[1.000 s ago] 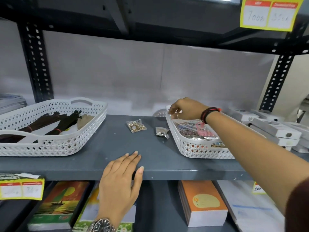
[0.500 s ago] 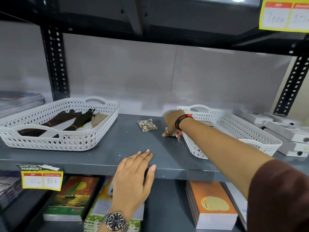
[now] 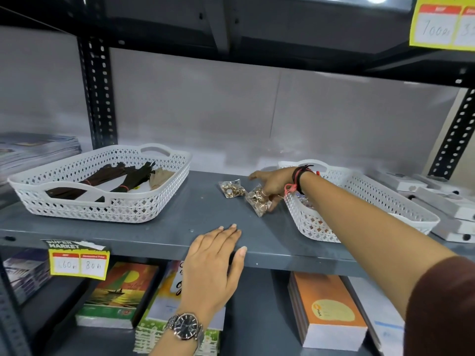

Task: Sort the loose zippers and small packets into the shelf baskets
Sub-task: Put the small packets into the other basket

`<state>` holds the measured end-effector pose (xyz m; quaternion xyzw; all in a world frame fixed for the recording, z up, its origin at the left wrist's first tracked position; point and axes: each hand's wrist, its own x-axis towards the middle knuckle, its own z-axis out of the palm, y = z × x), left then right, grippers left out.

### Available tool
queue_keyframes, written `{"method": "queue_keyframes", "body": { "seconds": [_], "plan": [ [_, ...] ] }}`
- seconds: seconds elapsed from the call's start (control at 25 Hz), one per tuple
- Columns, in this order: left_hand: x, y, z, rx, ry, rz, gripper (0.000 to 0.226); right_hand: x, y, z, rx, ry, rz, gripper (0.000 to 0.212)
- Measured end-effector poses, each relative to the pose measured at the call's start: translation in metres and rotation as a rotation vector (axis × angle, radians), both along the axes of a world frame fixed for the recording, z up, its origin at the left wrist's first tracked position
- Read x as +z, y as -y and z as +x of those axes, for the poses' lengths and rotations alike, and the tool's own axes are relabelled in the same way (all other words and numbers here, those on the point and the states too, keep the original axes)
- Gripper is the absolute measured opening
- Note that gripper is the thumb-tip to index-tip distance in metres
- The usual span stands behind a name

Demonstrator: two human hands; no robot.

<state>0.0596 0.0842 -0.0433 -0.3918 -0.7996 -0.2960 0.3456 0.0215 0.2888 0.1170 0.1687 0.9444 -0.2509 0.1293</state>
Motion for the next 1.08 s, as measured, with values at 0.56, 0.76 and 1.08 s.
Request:
{"method": "queue_keyframes", "body": {
  "seconds": [0.56, 0.76, 1.08],
  "plan": [
    [0.000, 0.001, -0.001, 0.005, 0.019, -0.035, 0.050, -0.009, 0.000, -0.011, 0.443, -0.007, 0.407, 0.053],
    [-0.001, 0.001, 0.000, 0.012, 0.008, -0.036, 0.048, -0.008, -0.012, -0.011, 0.350, -0.052, 0.561, 0.032],
    [-0.003, -0.001, -0.001, 0.041, -0.009, -0.024, 0.051, 0.049, -0.048, 0.039, 0.119, -0.645, 0.389, 0.021]
  ]
}}
